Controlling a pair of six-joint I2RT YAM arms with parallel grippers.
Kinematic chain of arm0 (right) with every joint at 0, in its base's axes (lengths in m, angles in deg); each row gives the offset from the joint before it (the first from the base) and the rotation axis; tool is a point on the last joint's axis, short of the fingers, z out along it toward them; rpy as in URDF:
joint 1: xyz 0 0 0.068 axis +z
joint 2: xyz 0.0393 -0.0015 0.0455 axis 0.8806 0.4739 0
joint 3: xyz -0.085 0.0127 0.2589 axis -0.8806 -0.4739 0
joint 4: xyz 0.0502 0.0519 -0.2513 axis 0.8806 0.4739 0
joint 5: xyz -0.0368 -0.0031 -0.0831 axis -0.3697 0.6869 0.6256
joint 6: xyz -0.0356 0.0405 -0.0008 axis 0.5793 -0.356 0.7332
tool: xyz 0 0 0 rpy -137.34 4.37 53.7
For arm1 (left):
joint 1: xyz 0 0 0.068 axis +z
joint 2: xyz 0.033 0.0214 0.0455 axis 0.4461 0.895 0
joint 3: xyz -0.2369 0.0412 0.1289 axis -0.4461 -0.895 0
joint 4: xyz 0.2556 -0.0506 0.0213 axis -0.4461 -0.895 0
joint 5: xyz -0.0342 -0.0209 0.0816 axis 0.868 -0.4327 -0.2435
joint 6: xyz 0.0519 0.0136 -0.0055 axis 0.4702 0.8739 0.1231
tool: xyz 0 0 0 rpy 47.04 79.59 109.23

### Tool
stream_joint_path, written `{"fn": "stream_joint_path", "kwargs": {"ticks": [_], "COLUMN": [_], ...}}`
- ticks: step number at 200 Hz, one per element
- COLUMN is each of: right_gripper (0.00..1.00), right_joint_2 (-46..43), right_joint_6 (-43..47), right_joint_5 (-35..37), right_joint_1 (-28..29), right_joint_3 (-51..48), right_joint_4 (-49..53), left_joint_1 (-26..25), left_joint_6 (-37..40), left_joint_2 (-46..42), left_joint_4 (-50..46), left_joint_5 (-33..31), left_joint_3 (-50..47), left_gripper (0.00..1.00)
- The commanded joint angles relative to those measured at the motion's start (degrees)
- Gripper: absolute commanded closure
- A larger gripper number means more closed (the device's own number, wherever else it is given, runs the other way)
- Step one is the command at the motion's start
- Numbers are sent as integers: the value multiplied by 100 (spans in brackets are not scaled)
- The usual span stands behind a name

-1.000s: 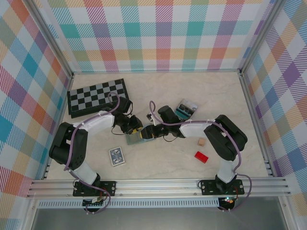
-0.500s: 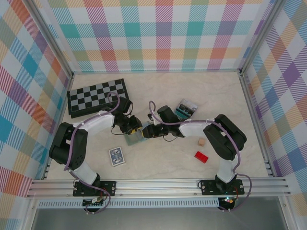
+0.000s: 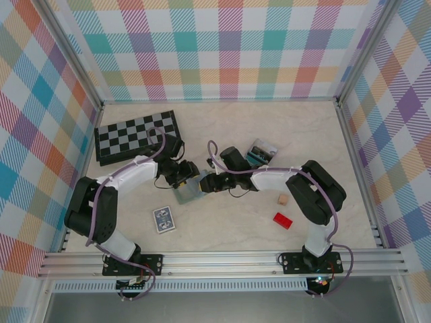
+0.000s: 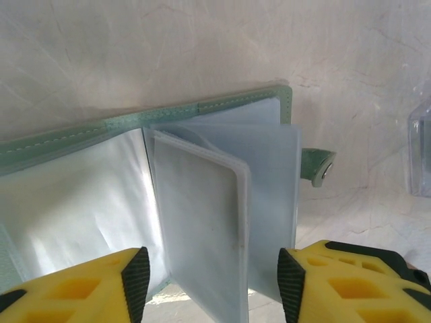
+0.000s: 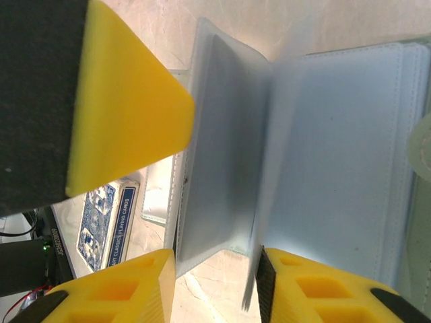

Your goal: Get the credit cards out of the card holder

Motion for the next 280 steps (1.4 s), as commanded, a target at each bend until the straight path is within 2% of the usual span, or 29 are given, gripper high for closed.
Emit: {"fn": "stream_joint_path", "kwargs": {"ticks": [1,65,165,226,280], "right_gripper": [61,58,54,48,48], "right_joint_2": [9,202,2,-721,-834], "right_joint_6": [186,231,373,417,526], "right_joint_5": [-113,-215,-102,940,1085], "right_joint_1": [22,66,101,101,101], "right_joint_3": [194,424,408,214,331], "right_joint_4": [132,309,407,869,1162], "left_joint_1": [-53,-53,-52,-42,-46], "left_joint_6": [39,76,219,367,381], "left_joint_2": [-175,-217,7,-308,-206], "left_joint_4": [-213,-277,-536,-1025,-862], "left_joint_5": [-144,-291,-588,-1236,-1069], "left_joint_3": [146,23,-21,-65,-76], "left_gripper": [43,45,67,66,64]}}
